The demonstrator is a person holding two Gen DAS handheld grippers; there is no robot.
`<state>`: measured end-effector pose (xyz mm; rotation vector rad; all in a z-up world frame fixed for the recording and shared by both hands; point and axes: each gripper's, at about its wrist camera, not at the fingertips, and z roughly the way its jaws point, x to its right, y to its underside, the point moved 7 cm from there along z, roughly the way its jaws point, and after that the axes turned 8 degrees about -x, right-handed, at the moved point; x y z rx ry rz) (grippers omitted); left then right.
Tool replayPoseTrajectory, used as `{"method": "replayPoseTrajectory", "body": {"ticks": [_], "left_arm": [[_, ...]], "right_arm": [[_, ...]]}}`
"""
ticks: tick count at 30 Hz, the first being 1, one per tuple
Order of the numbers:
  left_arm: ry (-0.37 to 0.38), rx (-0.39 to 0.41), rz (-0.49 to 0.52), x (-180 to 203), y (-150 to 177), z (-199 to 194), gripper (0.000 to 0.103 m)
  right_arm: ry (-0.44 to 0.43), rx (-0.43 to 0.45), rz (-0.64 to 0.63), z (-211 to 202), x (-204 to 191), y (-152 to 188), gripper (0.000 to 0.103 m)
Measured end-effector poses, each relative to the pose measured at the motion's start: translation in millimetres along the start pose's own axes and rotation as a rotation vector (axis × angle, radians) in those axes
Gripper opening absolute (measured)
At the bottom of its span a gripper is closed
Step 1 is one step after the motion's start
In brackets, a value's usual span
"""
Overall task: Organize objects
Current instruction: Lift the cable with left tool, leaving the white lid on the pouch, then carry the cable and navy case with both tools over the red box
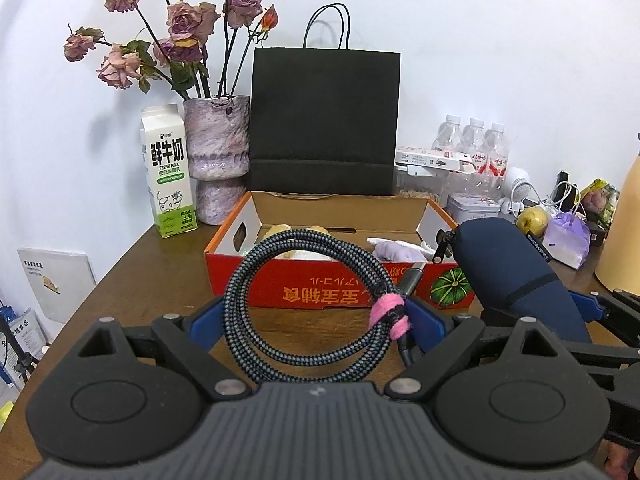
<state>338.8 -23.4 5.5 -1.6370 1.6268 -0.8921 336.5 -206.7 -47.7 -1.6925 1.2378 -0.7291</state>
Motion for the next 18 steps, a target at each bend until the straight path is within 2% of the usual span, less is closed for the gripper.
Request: {"method": "replayPoseTrajectory", "body": {"ticks": [18], "left_arm": [[0.014,0.026,-0.031,-3,-39,35,0.094]], "right_arm": [[0.004,0.015,0.013,43,-2,-34,0.062]]}}
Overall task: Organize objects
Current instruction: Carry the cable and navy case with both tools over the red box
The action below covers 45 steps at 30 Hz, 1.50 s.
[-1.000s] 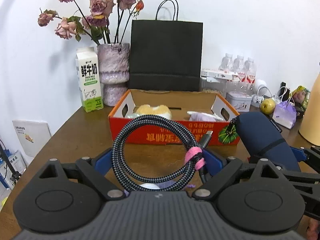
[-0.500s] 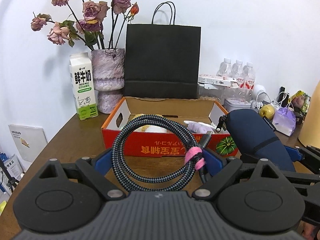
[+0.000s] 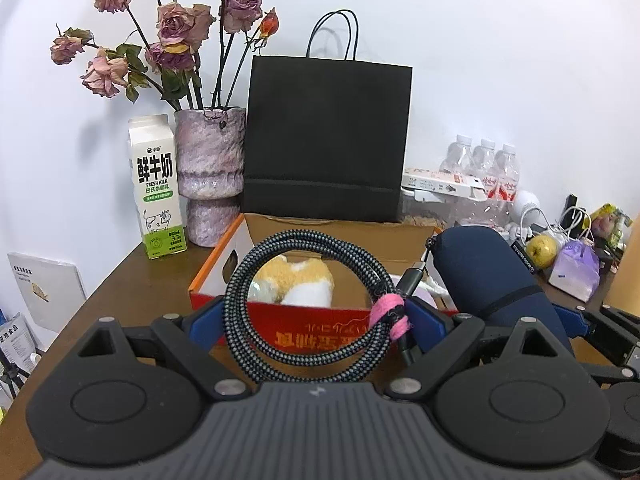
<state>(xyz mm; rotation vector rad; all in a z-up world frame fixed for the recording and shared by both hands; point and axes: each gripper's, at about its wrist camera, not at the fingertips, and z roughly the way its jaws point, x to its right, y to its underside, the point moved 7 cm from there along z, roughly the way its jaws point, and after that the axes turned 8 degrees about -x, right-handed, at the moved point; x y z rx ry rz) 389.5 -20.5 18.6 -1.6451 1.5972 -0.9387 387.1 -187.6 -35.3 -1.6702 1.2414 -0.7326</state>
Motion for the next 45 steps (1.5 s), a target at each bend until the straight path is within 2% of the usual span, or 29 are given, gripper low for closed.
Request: {"method": "replayPoseTrajectory", "body": {"ticks": [45], "left_arm": [[-0.056,0.000,-0.028,-22,-68,117,0.094]], "right_arm": [[0.042,0.005,0.012,122,18,-51,0.062]]}}
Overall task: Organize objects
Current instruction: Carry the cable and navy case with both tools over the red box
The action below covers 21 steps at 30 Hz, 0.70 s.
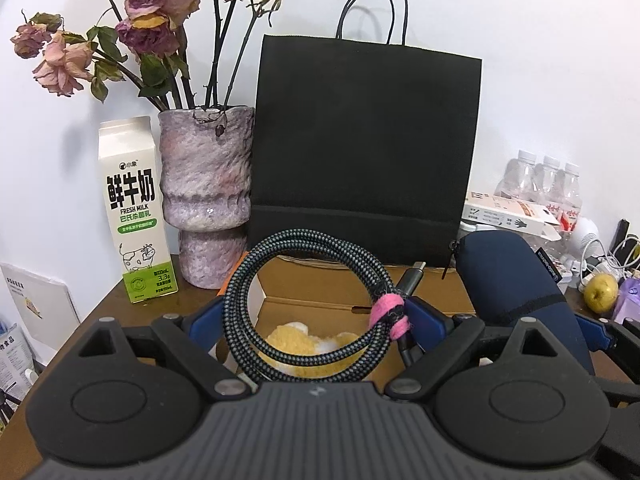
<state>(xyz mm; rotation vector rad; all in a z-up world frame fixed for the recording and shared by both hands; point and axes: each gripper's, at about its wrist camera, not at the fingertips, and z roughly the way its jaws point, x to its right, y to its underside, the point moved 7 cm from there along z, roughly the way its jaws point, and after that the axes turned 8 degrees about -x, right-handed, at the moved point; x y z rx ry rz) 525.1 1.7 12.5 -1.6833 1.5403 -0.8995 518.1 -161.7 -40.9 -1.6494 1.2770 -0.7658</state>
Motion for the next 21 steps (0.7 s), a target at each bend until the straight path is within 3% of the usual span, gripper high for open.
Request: {"method": "replayPoseTrajectory", "body": {"ticks": [21], "left_arm": [[-0.013,-0.012,0.007,-2,-9,35,0.094]], "right_arm": [[0.024,-0.035,0.003,34,5,-2,0.062]]}}
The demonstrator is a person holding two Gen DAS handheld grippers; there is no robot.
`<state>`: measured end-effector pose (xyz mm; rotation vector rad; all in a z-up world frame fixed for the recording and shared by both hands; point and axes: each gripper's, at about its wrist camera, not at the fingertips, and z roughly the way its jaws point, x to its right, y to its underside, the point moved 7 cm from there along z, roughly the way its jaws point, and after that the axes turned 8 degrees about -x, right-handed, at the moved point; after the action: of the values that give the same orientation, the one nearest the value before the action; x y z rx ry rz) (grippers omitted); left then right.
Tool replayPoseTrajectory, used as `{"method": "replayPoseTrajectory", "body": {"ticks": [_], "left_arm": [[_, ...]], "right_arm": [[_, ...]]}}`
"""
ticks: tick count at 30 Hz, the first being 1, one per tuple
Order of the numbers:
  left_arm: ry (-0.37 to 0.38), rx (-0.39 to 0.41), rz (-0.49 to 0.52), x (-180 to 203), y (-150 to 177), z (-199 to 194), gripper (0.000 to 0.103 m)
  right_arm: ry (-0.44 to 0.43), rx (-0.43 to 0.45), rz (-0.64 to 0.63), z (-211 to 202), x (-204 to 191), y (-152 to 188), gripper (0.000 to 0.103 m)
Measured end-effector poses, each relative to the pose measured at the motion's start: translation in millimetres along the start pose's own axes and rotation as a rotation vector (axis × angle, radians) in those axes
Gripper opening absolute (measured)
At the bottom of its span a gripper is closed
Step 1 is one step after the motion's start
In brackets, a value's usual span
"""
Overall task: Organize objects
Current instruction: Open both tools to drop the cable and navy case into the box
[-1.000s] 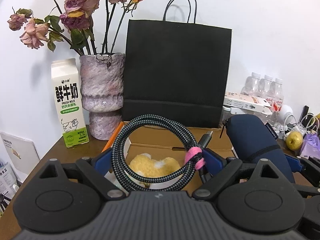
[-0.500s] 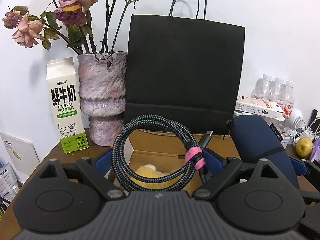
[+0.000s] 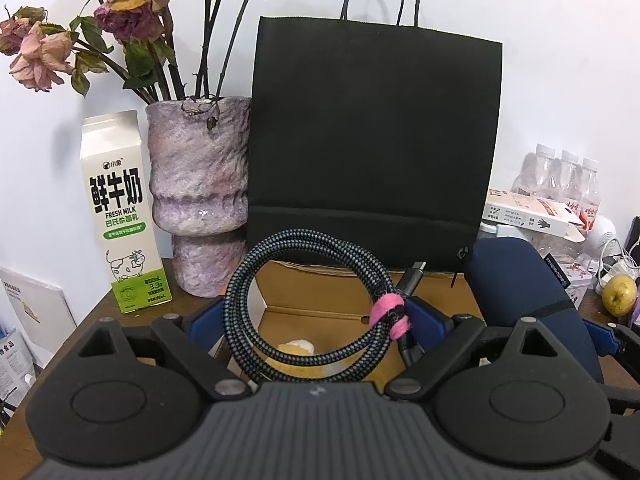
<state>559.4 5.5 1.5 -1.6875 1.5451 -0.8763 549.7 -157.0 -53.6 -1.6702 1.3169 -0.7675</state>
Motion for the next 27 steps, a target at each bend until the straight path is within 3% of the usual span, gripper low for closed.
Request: {"method": "replayPoseTrajectory", "body": {"ticks": [6,9,12,27], "left_arm": [[0.003,-0.003,0.005,0,1,7,0.096],[0.003,0.030,-0.015,-3,0,4,0.103],[0.003,0.031,-0.026,-4,-1,2,0.103],[0.017,0.032,-0.029,-5,-1,-8,0.103]], "right_arm": [[-0.004,-0.015,0.013,6,3,1,0.063],[-0.008,-0.039,0.025,11,5,4,0.069],[0.011,-0.036,0.029,10,7,4,0.101],[0.009,-0.063,0.036,5,7,5,0.103]]}}
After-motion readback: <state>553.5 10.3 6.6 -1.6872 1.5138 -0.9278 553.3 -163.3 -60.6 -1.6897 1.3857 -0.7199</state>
